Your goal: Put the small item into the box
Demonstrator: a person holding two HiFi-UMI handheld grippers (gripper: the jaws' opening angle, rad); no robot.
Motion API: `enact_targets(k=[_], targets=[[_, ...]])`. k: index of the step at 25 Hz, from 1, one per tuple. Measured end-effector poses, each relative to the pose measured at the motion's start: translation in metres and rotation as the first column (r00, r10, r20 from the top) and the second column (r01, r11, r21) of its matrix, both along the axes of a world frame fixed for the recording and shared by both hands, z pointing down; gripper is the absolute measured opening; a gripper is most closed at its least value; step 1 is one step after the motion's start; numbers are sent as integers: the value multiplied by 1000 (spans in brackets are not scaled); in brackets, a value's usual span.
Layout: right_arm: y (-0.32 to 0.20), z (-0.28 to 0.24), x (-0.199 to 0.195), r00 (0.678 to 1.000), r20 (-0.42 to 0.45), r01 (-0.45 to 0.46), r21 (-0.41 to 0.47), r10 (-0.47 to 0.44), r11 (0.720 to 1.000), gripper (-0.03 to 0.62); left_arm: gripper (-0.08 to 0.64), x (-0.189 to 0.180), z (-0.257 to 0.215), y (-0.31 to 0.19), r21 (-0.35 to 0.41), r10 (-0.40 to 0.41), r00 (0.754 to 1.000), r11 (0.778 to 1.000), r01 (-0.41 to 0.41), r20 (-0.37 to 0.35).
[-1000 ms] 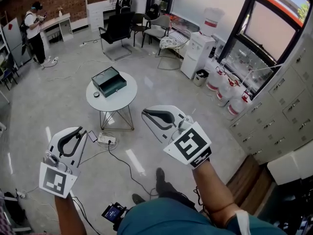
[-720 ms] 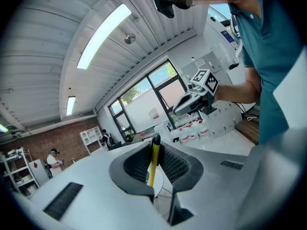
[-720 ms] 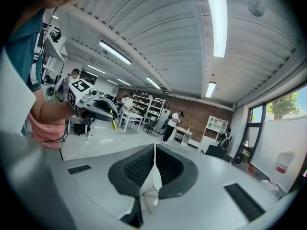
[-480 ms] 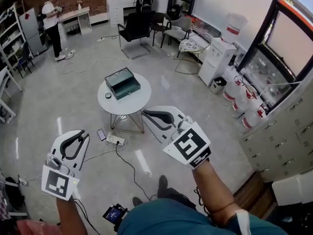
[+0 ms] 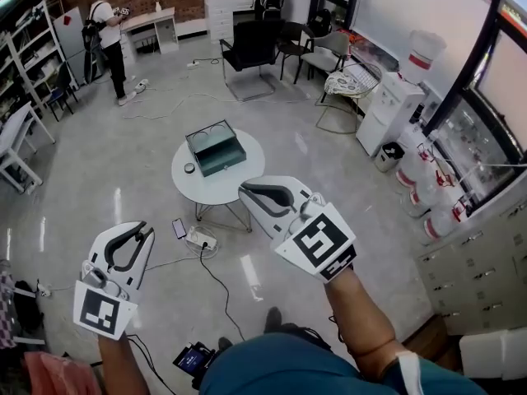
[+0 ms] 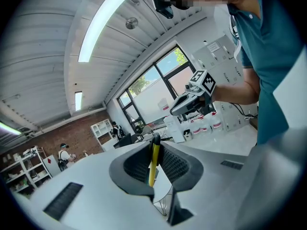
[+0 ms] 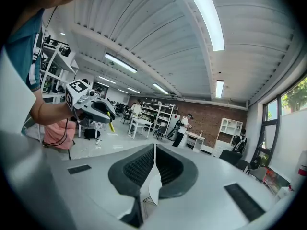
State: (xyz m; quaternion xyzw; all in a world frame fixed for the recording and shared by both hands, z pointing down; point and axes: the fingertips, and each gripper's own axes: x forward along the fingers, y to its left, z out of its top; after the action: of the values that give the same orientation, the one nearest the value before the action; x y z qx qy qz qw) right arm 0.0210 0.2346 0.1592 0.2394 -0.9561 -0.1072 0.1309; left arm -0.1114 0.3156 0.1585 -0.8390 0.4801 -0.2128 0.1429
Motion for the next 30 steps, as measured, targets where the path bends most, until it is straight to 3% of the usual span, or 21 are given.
enact_targets(k=[6,13,22,30], targets=[[-45,10,38,1000,13,21,-19,-20,1000,40,61,42,7,-41,-6,-9,1000,1000,9,14],[-87,13,65,999,16,-38,-36,39,999,40,61,60,3,-95,-20,37,999,999,-36,8],[-137,13,60,981,-7,-194,-43,194,980,40,61,50,2,-173,-14,214,977,977,-214,-2],[-180,10,12,951,-24,-309,-30,308,951,40,61,-2,4,-234,-4,327,945,945,-327,-22]])
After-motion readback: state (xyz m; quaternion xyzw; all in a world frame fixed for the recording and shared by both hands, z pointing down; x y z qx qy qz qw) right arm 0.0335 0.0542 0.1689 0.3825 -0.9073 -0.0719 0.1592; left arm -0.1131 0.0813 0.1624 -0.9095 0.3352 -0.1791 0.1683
